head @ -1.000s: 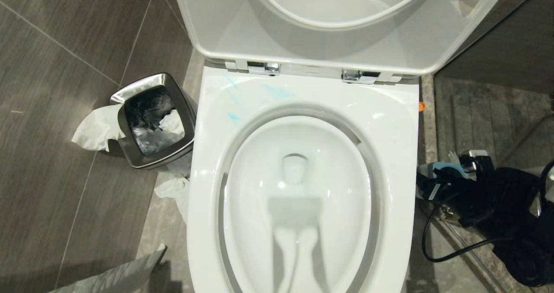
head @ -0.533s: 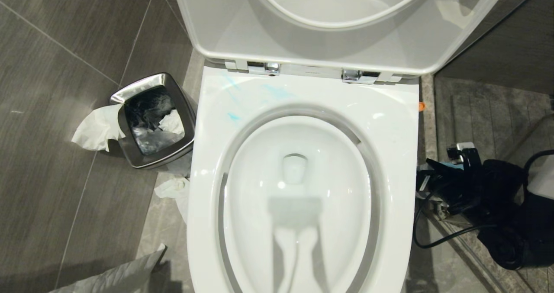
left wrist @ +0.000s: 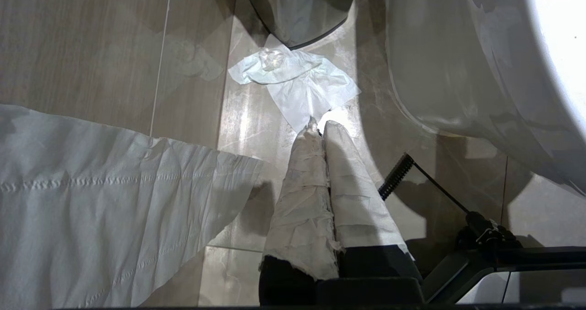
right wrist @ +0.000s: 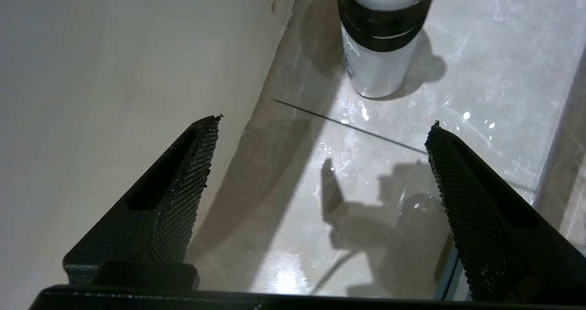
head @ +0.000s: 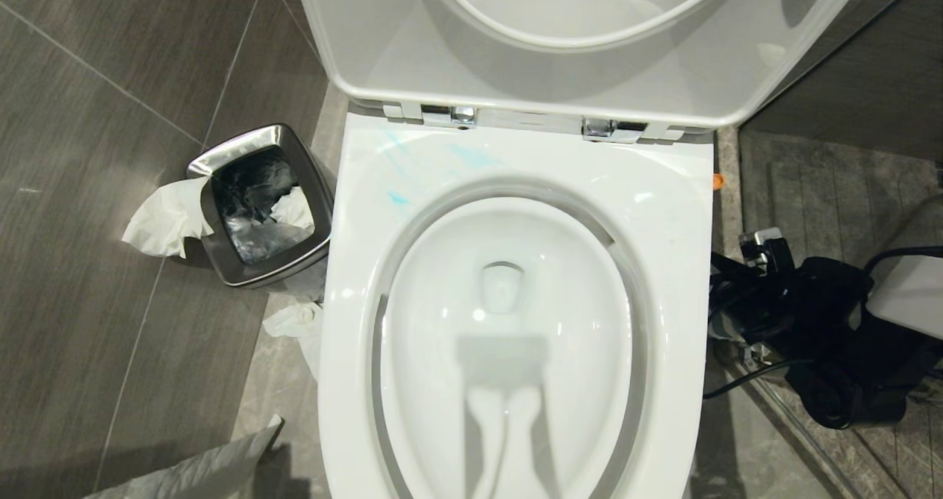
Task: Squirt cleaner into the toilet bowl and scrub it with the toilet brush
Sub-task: Pour in the cleaning agent
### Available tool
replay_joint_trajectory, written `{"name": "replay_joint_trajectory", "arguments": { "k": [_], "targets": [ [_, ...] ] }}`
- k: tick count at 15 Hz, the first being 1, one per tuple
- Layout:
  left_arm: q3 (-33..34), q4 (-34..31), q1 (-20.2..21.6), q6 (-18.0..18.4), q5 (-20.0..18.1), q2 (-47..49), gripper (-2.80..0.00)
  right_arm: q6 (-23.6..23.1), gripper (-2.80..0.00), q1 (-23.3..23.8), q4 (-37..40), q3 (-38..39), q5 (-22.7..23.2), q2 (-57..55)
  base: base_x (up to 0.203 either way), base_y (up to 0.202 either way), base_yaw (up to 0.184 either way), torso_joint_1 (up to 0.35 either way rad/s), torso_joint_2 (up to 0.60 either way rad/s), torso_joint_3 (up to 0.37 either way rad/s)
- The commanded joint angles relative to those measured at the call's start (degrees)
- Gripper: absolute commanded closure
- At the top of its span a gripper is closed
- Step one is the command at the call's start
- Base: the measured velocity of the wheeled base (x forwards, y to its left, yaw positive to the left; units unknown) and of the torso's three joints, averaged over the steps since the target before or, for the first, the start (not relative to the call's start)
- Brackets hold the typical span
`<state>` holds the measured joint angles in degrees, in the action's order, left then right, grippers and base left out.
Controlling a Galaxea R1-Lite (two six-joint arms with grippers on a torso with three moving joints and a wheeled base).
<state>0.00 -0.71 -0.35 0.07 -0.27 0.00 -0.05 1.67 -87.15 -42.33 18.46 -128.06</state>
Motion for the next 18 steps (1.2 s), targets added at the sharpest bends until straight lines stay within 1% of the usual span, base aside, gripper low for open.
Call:
{"name": "replay_joint_trajectory", "arguments": {
  "k": [1,6,18],
  "targets": [
    [0.0,0.0,0.0,0.0,0.0,0.1,0.00,-2.3,-2.80,1.3,-0.5,-1.5,1.6,-2.8,0.000,0.000,0.000,0.000,0.00,0.000],
    [0.0,0.0,0.0,0.0,0.0,0.1,0.00,-2.7,-2.80,2.5,-0.5,-7.2,1.8,-5.7,0.000,0.000,0.000,0.000,0.00,0.000],
    [0.1,0.0,0.0,0.0,0.0,0.1,0.00,-2.3,-2.80,1.7,-0.5,-22.0,2.2,-12.2,0.000,0.000,0.000,0.000,0.00,0.000]
  ]
}}
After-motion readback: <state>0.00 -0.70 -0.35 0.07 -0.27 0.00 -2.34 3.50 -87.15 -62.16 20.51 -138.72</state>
